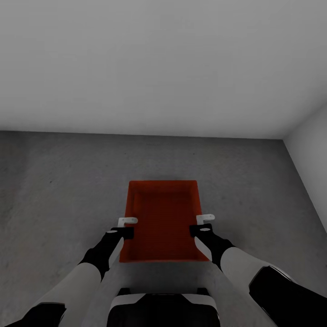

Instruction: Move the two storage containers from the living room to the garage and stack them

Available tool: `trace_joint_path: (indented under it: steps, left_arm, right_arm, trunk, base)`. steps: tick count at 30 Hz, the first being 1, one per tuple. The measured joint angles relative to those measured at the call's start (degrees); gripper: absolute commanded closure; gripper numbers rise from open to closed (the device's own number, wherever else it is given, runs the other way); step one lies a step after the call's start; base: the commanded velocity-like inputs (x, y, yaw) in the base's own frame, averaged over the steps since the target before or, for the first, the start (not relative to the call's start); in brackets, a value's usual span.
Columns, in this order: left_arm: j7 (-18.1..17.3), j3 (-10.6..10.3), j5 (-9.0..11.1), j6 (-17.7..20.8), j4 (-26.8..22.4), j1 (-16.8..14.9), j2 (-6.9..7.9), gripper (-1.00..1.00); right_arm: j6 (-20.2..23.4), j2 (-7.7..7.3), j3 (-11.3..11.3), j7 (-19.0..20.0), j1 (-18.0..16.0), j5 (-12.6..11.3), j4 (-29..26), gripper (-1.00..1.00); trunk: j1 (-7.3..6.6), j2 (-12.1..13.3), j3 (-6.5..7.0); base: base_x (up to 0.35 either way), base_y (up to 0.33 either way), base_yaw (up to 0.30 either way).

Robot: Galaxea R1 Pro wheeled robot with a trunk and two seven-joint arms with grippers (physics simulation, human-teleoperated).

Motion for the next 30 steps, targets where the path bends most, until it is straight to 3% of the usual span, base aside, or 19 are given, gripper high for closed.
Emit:
trace_joint_path:
  steps: [11,30]
  left_arm:
    - [0.07,-0.01,0.06,-0.03,0.03,0.00,-0.02,1.00]
    - [0.02,0.02,0.03,-0.05,0.04,0.00,0.00,1.00]
  right_arm:
    - [0.00,-0.01,-0.01,0.03,0.00,0.03,0.00,1.00]
    - [0.00,0.00,0.03,-0.01,0.00,0.00,0.00,1.00]
  trunk:
    - [0.00,0.00,0.00]
    - [3.74,-6.84,-3.07]
  base:
    - [0.000,0.000,0.000]
    - [0.000,0.000,0.000]
